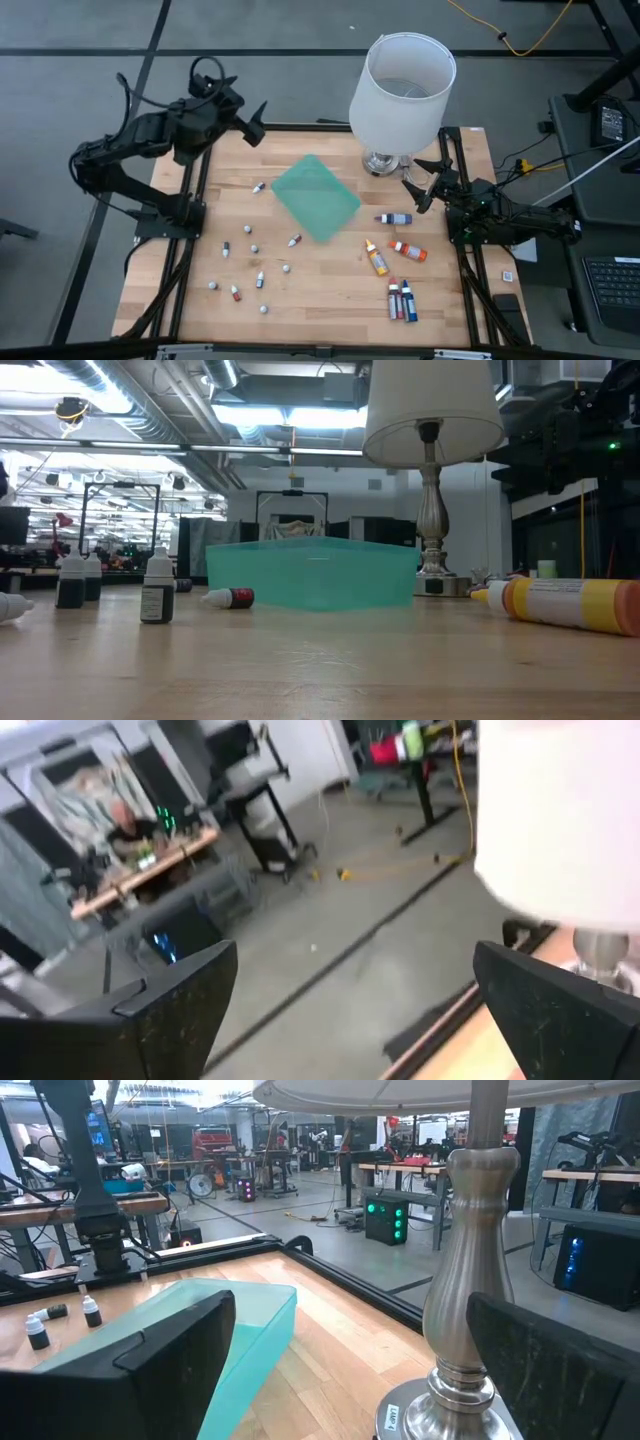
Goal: Pick & Place food coloring
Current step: Put the small purple food coloring bottle into the green bin
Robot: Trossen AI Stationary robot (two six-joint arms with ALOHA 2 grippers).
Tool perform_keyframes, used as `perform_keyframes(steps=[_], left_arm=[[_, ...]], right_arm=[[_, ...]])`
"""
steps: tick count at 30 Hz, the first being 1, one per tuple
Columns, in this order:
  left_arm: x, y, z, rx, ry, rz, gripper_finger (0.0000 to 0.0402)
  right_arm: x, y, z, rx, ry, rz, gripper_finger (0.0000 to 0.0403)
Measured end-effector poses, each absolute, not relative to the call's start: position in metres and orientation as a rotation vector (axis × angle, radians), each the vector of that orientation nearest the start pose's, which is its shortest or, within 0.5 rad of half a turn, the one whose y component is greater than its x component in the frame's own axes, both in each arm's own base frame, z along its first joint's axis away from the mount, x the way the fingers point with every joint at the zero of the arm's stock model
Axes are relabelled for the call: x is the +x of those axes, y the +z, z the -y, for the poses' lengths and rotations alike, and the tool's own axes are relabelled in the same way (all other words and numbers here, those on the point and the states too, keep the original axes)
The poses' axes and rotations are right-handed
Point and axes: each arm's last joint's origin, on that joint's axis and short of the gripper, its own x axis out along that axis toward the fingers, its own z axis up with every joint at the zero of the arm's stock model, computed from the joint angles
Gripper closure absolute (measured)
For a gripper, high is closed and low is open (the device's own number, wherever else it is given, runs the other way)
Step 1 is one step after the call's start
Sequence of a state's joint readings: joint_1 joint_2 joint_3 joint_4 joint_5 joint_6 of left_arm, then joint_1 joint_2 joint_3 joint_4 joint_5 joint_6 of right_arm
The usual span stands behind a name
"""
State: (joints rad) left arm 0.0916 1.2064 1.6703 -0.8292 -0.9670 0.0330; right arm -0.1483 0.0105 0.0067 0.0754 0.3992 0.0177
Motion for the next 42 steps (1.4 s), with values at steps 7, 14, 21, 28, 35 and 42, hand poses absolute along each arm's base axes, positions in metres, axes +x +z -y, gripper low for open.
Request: perform_keyframes(steps=[7, 14, 21, 28, 35, 42], left_arm=[[0.183, 0.466, -0.064, 0.059, 1.006, -0.511, 0.0002], [0.163, 0.449, -0.080, -0.123, 1.057, -0.679, 0.0002], [0.150, 0.434, -0.084, -0.254, 1.029, -0.787, 0.0002], [0.145, 0.400, -0.083, -0.348, 0.952, -0.867, 0.0002], [0.142, 0.357, -0.079, -0.447, 0.908, -0.863, 0.0002], [0.137, 0.316, -0.076, -0.469, 0.905, -0.885, 0.0002]], right_arm=[[0.093, 0.172, 0.025, 0.026, -0.547, 0.077, 0.0006], [0.093, 0.172, 0.025, 0.026, -0.547, 0.077, 0.0006], [0.093, 0.172, 0.025, 0.026, -0.547, 0.077, 0.0006], [0.093, 0.172, 0.025, 0.026, -0.547, 0.077, 0.0006], [0.093, 0.172, 0.025, 0.026, -0.547, 0.077, 0.0006], [0.093, 0.172, 0.025, 0.026, -0.547, 0.077, 0.0006]])
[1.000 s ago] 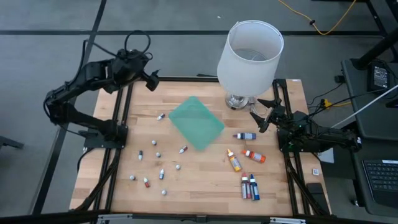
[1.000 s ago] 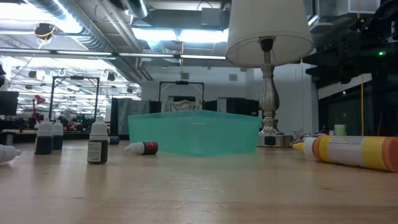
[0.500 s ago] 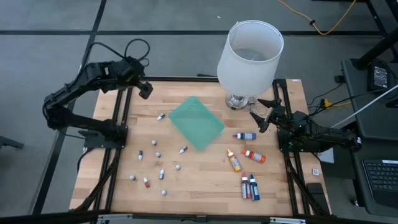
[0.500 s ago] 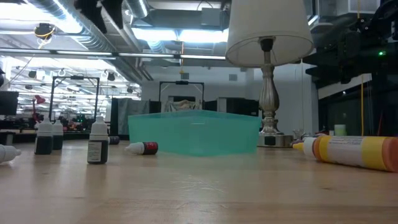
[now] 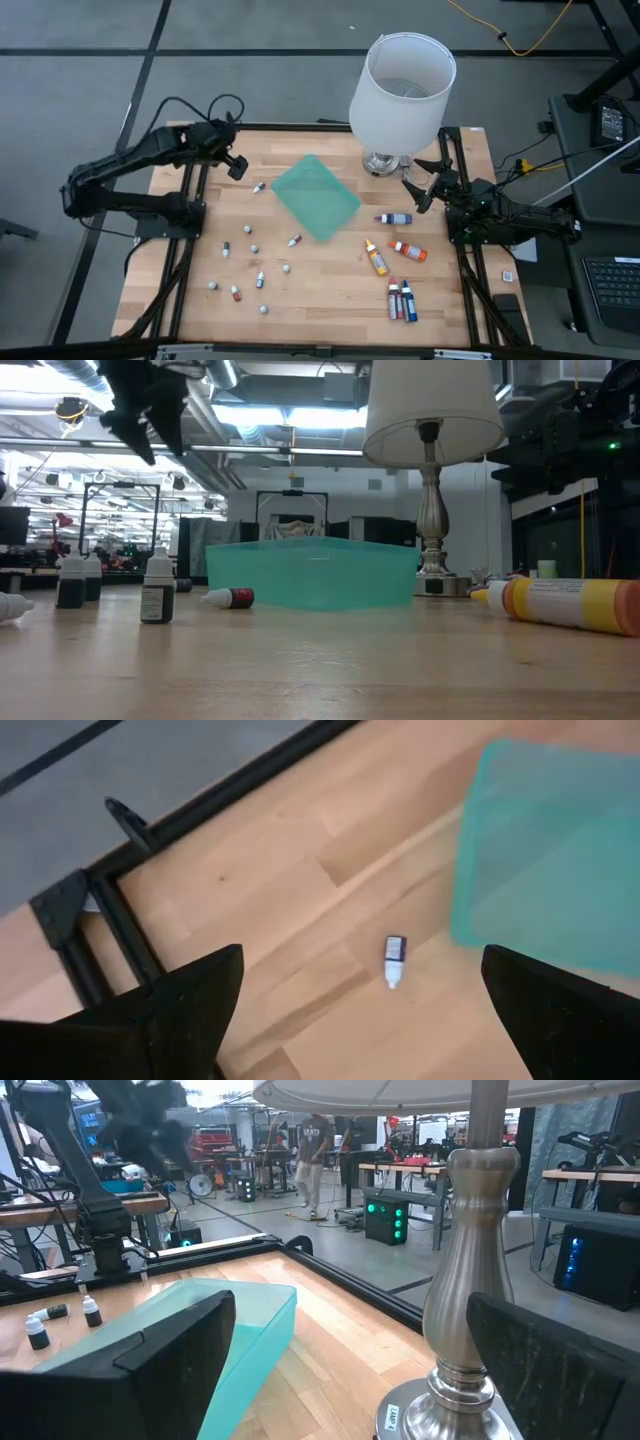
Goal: Pick & Place food coloring
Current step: Put the small purple food coloring bottle into the green bin
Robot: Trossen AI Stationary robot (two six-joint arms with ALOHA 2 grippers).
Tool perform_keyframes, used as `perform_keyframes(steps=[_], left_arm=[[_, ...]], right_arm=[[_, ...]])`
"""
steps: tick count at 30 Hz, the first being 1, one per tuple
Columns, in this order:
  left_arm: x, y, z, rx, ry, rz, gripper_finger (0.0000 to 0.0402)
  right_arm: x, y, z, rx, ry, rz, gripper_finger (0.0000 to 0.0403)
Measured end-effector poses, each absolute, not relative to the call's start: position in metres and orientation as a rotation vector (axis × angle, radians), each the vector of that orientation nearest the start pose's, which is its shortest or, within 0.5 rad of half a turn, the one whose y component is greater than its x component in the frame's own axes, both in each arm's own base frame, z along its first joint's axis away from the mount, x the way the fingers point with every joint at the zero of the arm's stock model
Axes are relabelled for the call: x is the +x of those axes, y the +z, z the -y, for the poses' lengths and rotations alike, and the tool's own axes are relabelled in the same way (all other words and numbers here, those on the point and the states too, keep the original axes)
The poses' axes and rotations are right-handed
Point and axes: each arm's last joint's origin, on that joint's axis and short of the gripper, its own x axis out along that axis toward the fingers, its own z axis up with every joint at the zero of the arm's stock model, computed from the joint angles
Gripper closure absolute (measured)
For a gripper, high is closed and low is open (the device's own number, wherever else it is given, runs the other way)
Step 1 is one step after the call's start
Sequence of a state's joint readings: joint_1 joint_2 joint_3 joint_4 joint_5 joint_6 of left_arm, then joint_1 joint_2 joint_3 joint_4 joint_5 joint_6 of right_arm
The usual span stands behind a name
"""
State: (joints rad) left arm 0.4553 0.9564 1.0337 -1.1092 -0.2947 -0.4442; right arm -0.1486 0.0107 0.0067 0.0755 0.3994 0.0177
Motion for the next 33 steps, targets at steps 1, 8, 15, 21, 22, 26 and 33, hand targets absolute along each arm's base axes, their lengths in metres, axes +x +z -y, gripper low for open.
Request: perform_keyframes(steps=[1, 8, 15, 21, 22, 26, 33], left_arm=[[0.137, 0.311, -0.076, -0.468, 0.905, -0.890, 0.0002], [0.137, 0.272, -0.076, -0.496, 0.915, -0.890, 0.0002], [0.136, 0.234, -0.068, -0.518, 0.886, -0.885, 0.0002], [0.136, 0.207, -0.060, -0.504, 0.836, -0.835, 0.0002], [0.135, 0.202, -0.059, -0.510, 0.837, -0.826, 0.0002], [0.131, 0.184, -0.055, -0.530, 0.849, -0.789, 0.0002], [0.125, 0.156, -0.048, -0.480, 0.874, -0.726, 0.0002]], right_arm=[[0.093, 0.172, 0.025, 0.026, -0.547, 0.077, 0.0006], [0.093, 0.172, 0.025, 0.026, -0.547, 0.077, 0.0006], [0.093, 0.172, 0.025, 0.026, -0.547, 0.077, 0.0006], [0.093, 0.172, 0.025, 0.026, -0.547, 0.077, 0.0006], [0.093, 0.172, 0.025, 0.026, -0.547, 0.077, 0.0006], [0.093, 0.172, 0.025, 0.026, -0.547, 0.077, 0.0006], [0.093, 0.172, 0.025, 0.026, -0.547, 0.076, 0.0006]])
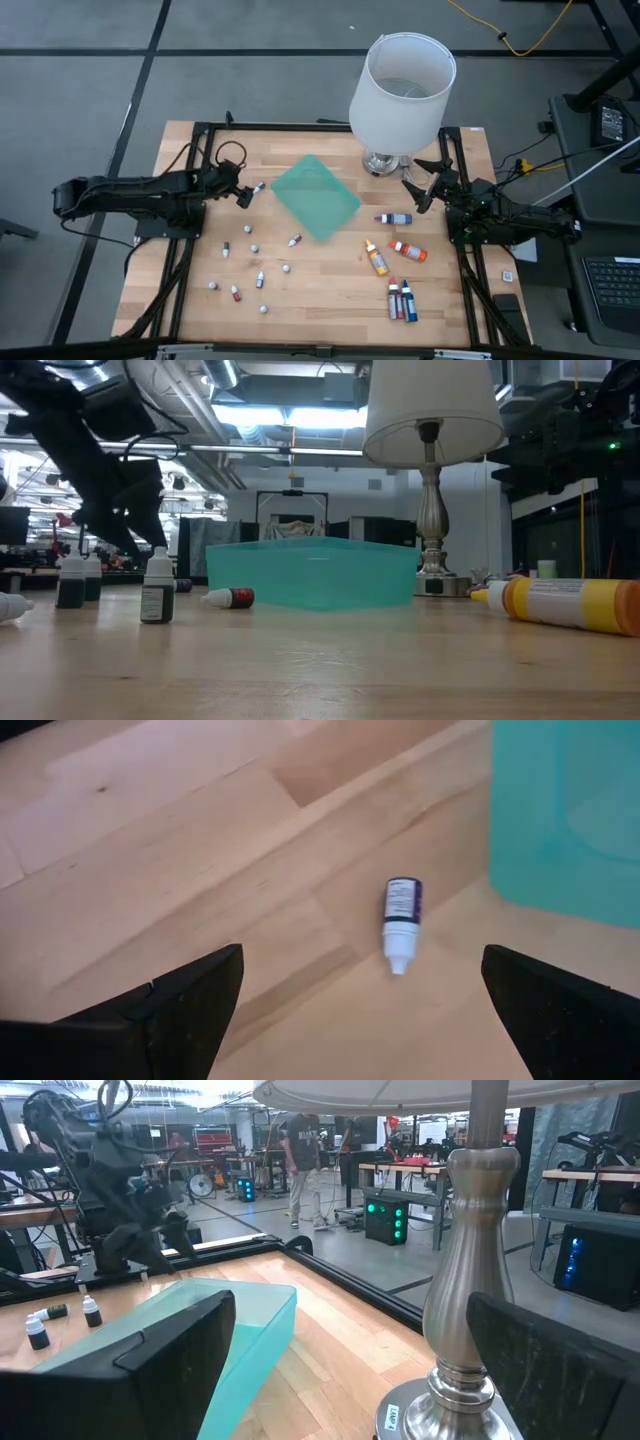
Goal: Pick & Place food coloring
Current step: Put the small purple food coloring bottle into the green bin
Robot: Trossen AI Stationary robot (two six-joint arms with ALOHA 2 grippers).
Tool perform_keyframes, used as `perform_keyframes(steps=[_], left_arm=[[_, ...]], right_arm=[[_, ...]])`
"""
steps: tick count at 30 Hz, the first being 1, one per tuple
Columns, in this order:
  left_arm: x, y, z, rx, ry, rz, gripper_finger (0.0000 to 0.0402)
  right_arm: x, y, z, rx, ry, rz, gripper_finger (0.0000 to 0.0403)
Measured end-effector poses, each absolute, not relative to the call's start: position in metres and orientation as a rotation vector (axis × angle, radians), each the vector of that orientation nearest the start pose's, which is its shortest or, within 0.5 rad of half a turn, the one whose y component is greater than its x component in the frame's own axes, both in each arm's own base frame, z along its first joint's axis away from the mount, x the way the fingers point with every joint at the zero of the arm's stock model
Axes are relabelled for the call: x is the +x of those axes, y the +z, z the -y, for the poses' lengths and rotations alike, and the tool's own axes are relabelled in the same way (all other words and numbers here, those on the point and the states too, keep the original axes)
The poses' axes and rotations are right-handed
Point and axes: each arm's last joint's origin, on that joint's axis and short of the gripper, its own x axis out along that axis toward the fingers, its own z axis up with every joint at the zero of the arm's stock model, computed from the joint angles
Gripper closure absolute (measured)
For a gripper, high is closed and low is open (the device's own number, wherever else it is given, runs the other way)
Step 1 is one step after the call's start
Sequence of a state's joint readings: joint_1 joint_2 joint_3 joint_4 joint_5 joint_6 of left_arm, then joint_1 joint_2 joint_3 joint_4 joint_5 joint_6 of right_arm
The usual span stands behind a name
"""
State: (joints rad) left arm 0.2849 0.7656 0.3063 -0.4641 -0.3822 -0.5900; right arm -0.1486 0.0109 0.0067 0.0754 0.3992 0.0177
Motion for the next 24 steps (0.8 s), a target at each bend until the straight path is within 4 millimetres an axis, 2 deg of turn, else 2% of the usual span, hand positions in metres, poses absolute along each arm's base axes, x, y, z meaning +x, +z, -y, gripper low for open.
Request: perform_keyframes(steps=[13, 24], left_arm=[[0.121, 0.121, -0.027, -0.372, 0.818, -0.655, 0.0002], [0.119, 0.103, -0.020, -0.300, 0.843, -0.614, 0.0002]], right_arm=[[0.093, 0.172, 0.025, 0.026, -0.547, 0.077, 0.0006], [0.093, 0.172, 0.025, 0.026, -0.547, 0.077, 0.0006]])
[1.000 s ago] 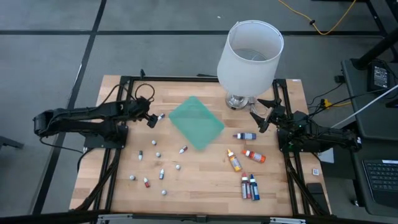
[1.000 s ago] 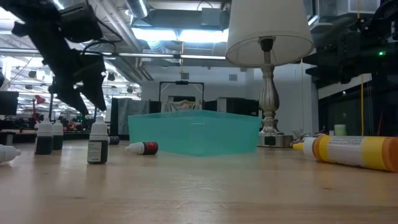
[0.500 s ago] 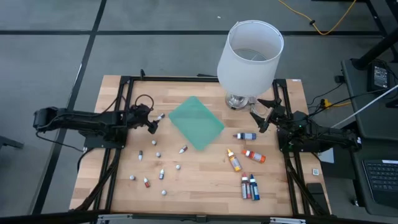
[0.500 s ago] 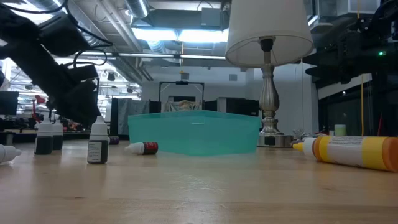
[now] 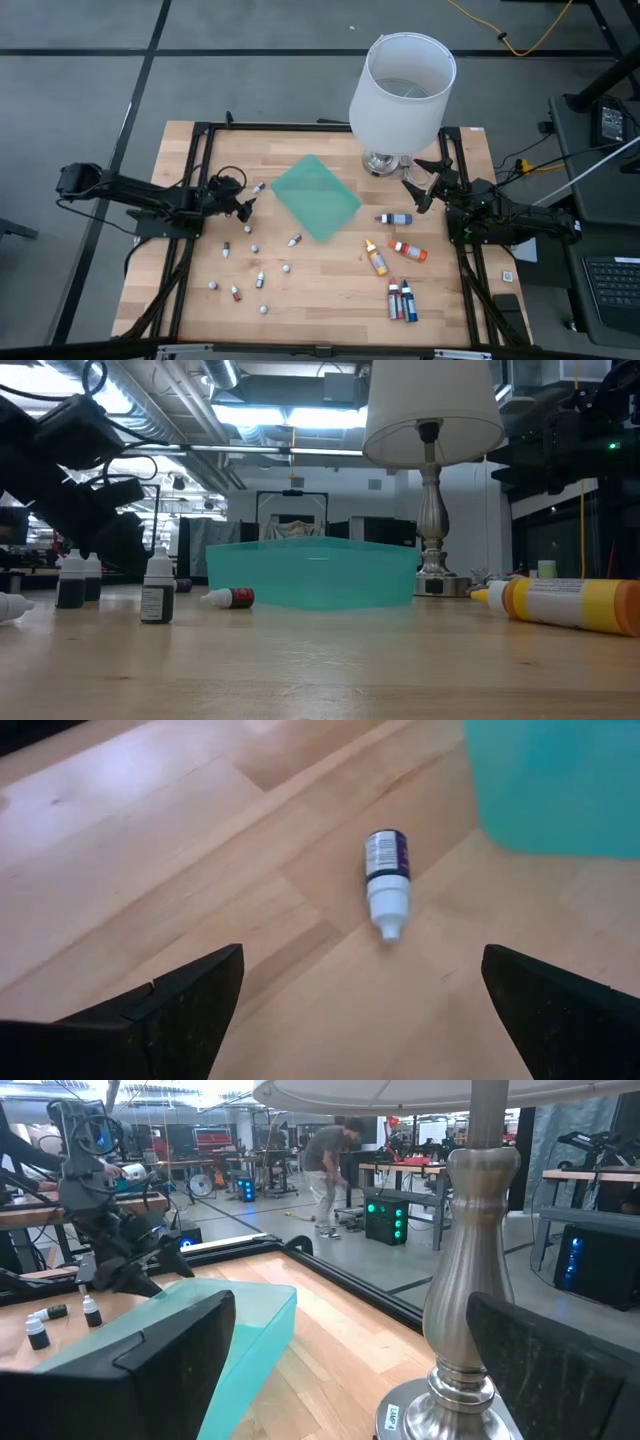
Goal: Pick & Place food coloring
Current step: Put the small purple food coloring bottle into the green bin
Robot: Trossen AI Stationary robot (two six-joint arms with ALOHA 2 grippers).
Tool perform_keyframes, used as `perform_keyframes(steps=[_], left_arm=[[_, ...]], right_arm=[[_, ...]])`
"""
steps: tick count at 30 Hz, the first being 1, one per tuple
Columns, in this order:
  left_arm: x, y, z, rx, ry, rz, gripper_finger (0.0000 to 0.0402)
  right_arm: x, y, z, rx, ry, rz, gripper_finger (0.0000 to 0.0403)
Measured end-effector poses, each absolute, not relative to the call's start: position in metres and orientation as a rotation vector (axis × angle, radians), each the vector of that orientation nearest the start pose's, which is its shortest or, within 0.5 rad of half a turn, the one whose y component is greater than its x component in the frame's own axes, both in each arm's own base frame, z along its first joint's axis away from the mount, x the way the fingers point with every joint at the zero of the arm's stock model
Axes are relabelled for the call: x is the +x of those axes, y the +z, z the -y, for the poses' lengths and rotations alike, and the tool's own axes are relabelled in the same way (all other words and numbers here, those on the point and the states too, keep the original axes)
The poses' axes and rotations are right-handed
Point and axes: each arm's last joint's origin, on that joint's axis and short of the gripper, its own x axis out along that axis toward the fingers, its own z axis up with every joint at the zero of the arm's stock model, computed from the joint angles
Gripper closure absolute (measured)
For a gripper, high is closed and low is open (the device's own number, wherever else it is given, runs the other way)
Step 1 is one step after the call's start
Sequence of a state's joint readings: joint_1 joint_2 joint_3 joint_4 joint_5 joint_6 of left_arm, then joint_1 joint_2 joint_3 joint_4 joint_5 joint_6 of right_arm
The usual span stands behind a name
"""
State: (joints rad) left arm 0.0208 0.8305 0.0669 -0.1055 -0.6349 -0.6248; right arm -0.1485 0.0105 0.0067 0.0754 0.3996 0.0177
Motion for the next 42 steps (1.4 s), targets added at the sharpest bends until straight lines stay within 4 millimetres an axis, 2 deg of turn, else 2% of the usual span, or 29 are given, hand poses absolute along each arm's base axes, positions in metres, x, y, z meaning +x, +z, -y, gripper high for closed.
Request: perform_keyframes(steps=[12, 33, 37, 42], left_arm=[[0.131, 0.094, -0.020, -0.318, 0.873, -0.597, 0.0002], [0.163, 0.083, -0.023, -0.241, 0.867, -0.621, 0.0004], [0.163, 0.081, -0.024, -0.267, 0.856, -0.636, 0.0026], [0.163, 0.081, -0.023, -0.284, 0.833, -0.647, 0.0076]], right_arm=[[0.093, 0.172, 0.025, 0.026, -0.547, 0.077, 0.0006], [0.093, 0.172, 0.025, 0.026, -0.547, 0.077, 0.0006], [0.093, 0.172, 0.025, 0.026, -0.547, 0.077, 0.0006], [0.093, 0.172, 0.025, 0.026, -0.547, 0.077, 0.0006]])
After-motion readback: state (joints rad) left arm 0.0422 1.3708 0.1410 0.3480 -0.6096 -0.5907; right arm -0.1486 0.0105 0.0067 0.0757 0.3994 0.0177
